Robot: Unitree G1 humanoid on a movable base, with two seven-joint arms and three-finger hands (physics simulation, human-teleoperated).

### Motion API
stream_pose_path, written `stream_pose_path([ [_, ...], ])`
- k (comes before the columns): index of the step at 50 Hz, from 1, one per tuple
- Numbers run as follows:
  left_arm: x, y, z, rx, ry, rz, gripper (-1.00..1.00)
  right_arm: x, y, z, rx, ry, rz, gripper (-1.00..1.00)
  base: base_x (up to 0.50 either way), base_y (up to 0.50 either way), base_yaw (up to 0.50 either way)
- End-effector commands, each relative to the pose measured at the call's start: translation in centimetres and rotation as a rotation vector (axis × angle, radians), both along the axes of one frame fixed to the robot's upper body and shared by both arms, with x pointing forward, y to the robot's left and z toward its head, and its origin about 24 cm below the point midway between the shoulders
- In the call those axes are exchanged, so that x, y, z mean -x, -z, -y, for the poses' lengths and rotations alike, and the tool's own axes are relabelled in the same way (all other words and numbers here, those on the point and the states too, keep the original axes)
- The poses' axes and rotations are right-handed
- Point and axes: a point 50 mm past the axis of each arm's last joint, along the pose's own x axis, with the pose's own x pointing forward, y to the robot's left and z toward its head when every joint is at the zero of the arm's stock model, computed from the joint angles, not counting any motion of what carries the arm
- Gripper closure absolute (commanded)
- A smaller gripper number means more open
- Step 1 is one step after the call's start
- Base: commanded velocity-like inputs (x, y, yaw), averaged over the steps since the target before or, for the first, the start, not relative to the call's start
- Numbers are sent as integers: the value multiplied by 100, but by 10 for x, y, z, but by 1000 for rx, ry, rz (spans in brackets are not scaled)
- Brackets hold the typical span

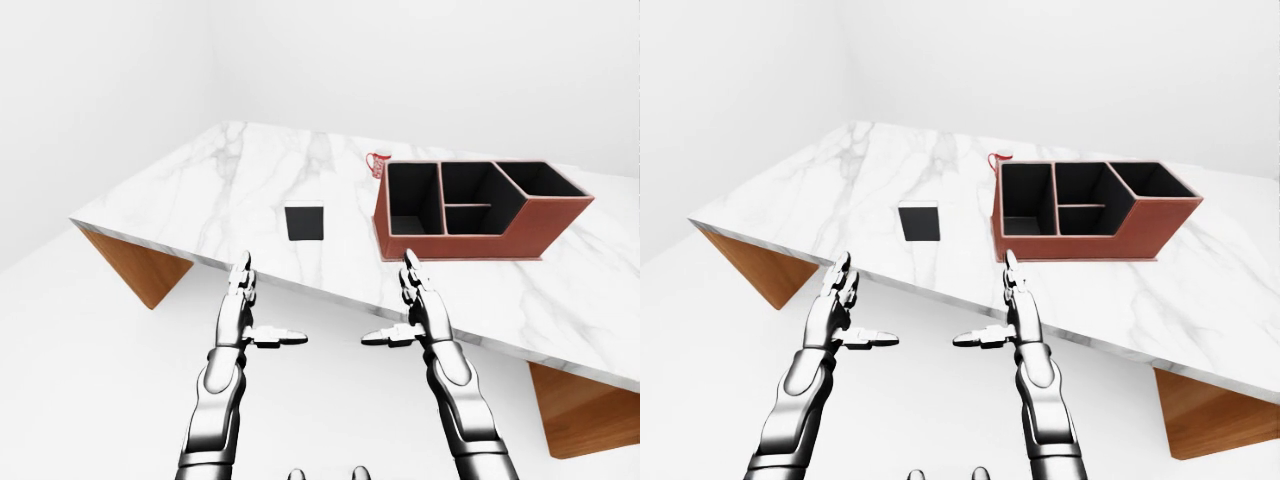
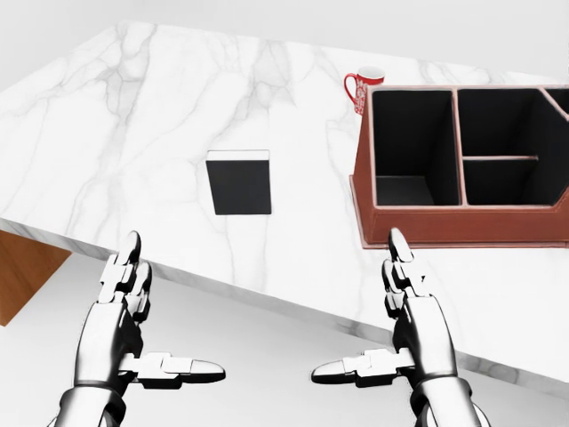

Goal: Pick up the book and place it in the right compartment of the caddy.

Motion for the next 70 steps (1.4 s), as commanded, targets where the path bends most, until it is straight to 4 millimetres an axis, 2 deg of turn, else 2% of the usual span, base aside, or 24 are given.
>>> stream_pose_path([
  [1,0,0,0,0,1,0,-100,0,1,0,0,0,-1,-100,16,-47,0],
  [18,0,0,0,1,0,0,-100,0,0,0,0,0,-2,-100,11,-32,0],
  [70,0,0,0,0,1,0,-100,0,0,-1,1,-2,-2,-100,6,-16,0],
])
